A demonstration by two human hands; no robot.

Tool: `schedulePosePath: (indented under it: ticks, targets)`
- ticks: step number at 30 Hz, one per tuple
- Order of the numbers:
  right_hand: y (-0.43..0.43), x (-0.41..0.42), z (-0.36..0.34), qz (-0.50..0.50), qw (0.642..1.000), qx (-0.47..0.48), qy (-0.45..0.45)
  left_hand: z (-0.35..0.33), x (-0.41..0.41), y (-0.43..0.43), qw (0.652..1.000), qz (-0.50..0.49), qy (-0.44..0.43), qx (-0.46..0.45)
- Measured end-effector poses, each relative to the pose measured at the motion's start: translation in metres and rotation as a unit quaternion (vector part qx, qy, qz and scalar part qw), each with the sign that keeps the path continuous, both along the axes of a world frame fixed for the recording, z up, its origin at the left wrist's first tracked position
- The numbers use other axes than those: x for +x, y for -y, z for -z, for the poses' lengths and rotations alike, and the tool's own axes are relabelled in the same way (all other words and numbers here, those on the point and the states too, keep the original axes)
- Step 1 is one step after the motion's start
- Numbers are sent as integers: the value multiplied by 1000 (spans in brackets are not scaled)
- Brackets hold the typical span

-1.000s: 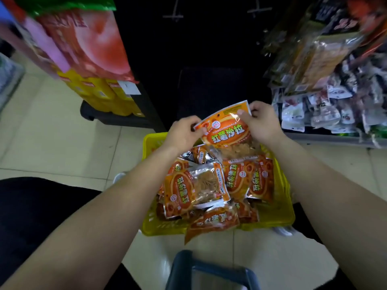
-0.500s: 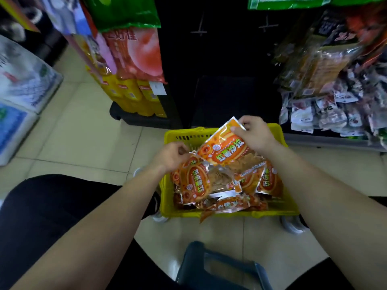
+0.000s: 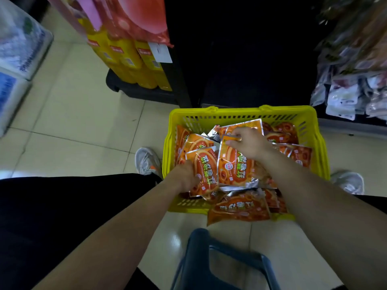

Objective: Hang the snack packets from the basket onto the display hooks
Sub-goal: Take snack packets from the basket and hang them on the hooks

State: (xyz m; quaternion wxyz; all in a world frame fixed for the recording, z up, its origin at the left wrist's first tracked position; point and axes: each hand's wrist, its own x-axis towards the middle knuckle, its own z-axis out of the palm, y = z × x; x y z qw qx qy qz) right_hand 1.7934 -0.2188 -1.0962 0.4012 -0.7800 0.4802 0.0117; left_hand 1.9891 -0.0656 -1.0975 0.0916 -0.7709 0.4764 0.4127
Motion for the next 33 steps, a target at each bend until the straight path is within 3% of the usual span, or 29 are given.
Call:
schedulePosePath:
  ticks: [6,10,16,26,30,33]
  targets:
    - [-1,1,6,-18,1000,-15,-17,-9,8,23,989,-71,-15,-129]
    - [2,0,-5,8,999,-25,36,-27,7,37,964,-108,-49,-236]
    - [7,2,-30,79,992,14,102,-55,-8,50,925,-152,-136,-322]
    - [9,-7,-60,139,982,-5,124,-71,-31,53,910,-146,-228,-314]
    - [6,-13,-56,148,981,-6,129,-70,-39,51,920,-103,-207,-317]
    - [9,-19,-66,178,965,38,187,-75,-39,57,918,-106,-205,-322]
